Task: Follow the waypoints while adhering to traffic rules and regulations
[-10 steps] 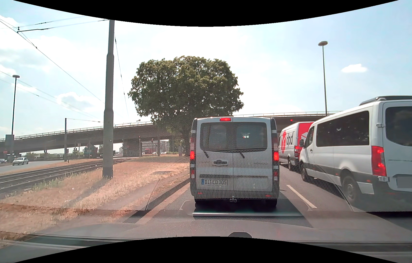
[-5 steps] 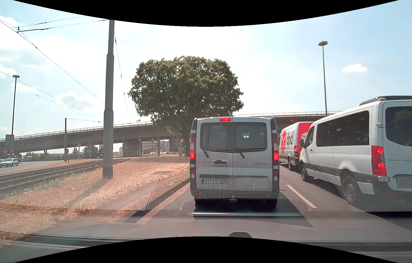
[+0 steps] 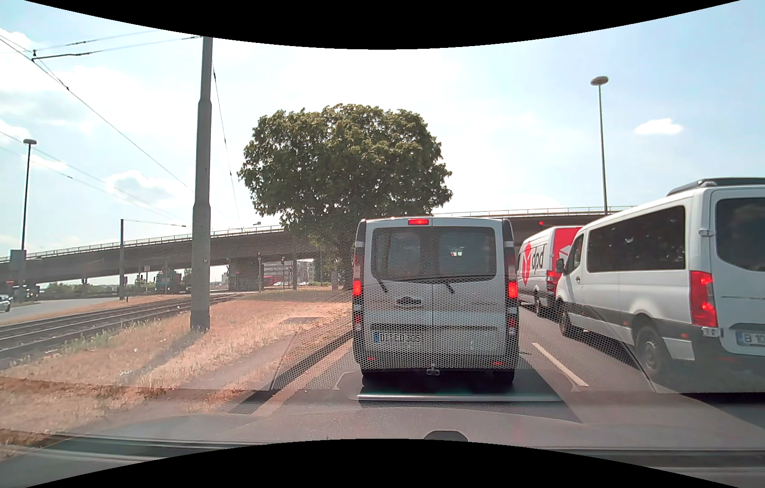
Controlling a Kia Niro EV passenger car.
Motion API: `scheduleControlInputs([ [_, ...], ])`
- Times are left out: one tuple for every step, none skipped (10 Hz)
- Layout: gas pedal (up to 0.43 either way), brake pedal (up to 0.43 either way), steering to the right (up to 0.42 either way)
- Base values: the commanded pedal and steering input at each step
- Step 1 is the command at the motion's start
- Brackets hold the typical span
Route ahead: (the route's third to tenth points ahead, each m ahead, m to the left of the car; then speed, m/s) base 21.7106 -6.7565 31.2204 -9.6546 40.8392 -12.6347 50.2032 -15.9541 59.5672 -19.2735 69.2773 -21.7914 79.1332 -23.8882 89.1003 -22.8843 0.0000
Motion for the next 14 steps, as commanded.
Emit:
scheduleControlInputs([
  [0.0,0.299,0.014],
  [0.0,0.299,0.014],
  [0.0,0.299,0.014],
  [0.0,0.293,0.014],
  [0.0,0.299,0.014],
  [0.0,0.293,0.014],
  [0.0,0.299,0.014],
  [0.0,0.299,0.014],
  [0.0,0.293,0.014],
  [0.0,0.293,0.014],
  [0.0,0.299,0.014],
  [0.0,0.299,0.014],
  [0.0,0.293,0.014],
  [0.0,0.293,0.014],
])
